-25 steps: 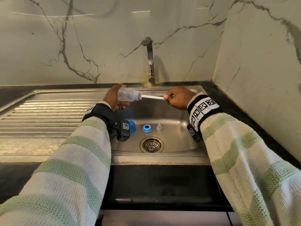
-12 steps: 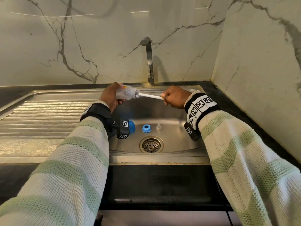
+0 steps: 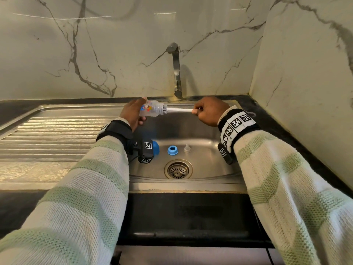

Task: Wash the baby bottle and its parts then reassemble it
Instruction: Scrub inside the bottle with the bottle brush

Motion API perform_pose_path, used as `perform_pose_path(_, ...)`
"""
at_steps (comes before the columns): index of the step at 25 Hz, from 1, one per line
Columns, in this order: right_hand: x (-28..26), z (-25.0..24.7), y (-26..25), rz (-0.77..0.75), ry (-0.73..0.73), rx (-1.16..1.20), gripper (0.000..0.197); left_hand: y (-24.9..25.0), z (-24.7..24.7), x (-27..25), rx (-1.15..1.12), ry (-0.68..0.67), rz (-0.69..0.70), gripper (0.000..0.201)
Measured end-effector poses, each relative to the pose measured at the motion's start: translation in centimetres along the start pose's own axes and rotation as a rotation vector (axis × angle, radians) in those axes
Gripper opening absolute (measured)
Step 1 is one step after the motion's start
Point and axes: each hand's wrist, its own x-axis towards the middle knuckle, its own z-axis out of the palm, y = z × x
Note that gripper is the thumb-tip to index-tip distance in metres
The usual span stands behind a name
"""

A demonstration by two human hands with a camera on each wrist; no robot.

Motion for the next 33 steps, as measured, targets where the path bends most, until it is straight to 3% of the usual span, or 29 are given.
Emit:
perform_pose_path(3,0.5,0.2,-0.3,0.019,-0.092,-0.008,0.034,0.5,0.1,-0.1,-0.132,-0.028,0.057,0.027)
perform_pose_path(5,0.3,0.5,0.0,0.016,-0.098,-0.046,0.037,0.6,0.4,-0.4,-0.098,-0.037,-0.029,0.03)
perform_pose_path(9,-0.1,0.4,0.5,-0.023,-0.04,-0.102,0.028,-0.2,0.3,-0.9,0.163,-0.048,-0.243,0.068)
perform_pose_path(11,-0.3,0.2,0.5,-0.017,0.007,-0.102,0.024,-0.6,0.6,-0.5,0.191,-0.004,-0.225,0.062)
perform_pose_path(13,-0.3,0.1,0.1,-0.02,0.037,-0.109,0.024,-0.5,0.7,0.0,0.102,0.0,-0.152,0.044)
perform_pose_path(15,0.0,0.0,-0.5,-0.01,0.005,-0.086,0.028,0.0,0.5,0.4,-0.026,-0.01,-0.021,0.026)
perform_pose_path(18,0.2,0.3,-0.6,0.041,-0.051,-0.04,0.039,0.4,0.4,0.4,-0.177,-0.063,0.074,0.022)
perform_pose_path(21,-0.2,0.3,-0.1,0.021,-0.04,-0.03,0.036,-0.2,0.5,0.4,-0.103,-0.083,-0.089,0.045)
perform_pose_path(24,-0.3,0.7,0.0,-0.028,-0.04,-0.01,0.022,-0.8,0.4,0.4,0.119,-0.044,-0.225,0.074)
perform_pose_path(27,-0.2,0.7,-0.2,-0.053,-0.001,-0.021,0.018,-1.2,0.4,0.6,0.156,0.024,-0.128,0.054)
perform_pose_path(30,0.1,0.2,-0.9,-0.046,-0.023,0.018,0.027,-0.1,0.4,0.5,-0.138,-0.025,0.066,0.025)
perform_pose_path(33,0.2,0.5,-1.2,-0.023,-0.051,0.002,0.039,1.0,1.0,-0.2,-0.265,-0.033,0.03,0.032)
